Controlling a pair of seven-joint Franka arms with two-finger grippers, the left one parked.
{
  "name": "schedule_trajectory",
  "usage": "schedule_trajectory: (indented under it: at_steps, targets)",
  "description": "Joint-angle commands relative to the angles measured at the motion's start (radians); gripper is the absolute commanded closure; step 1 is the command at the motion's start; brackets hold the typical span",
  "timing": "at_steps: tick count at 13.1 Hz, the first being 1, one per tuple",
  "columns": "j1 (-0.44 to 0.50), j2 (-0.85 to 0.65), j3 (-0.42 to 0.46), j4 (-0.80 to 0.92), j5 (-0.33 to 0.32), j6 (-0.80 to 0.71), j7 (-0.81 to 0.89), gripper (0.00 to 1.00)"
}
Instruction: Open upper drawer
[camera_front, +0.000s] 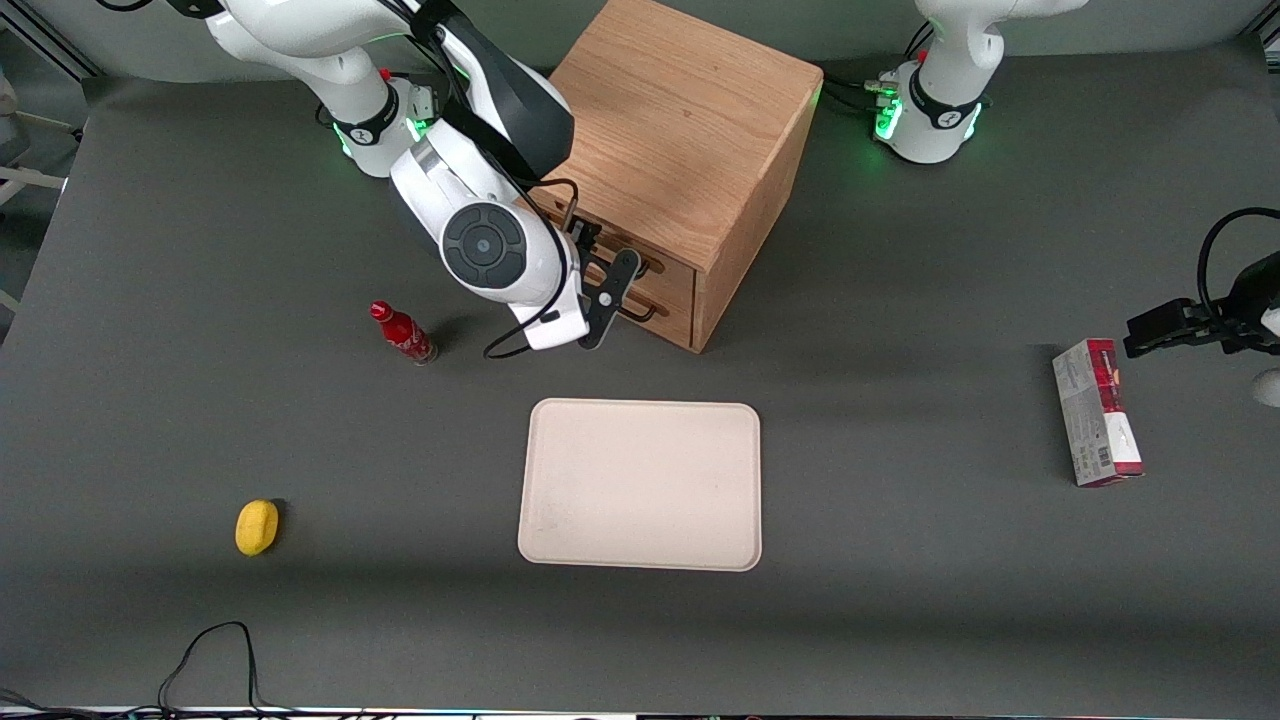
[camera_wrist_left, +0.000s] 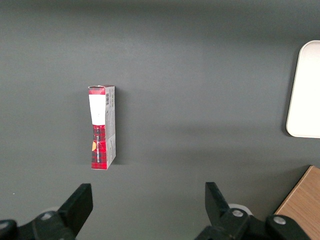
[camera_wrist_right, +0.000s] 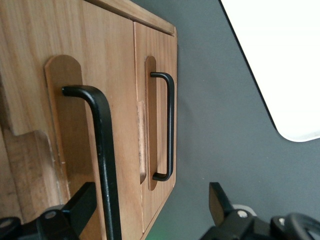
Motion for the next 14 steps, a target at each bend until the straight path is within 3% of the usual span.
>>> schedule_trajectory:
  at_steps: [1, 14]
  targets:
    - [-0.002, 0.03, 0.01, 0.033, 0.021, -0.019, -0.021, 0.0]
    - [-0.016, 0.073, -0.013, 0.064, -0.006, -0.018, -0.026, 0.0]
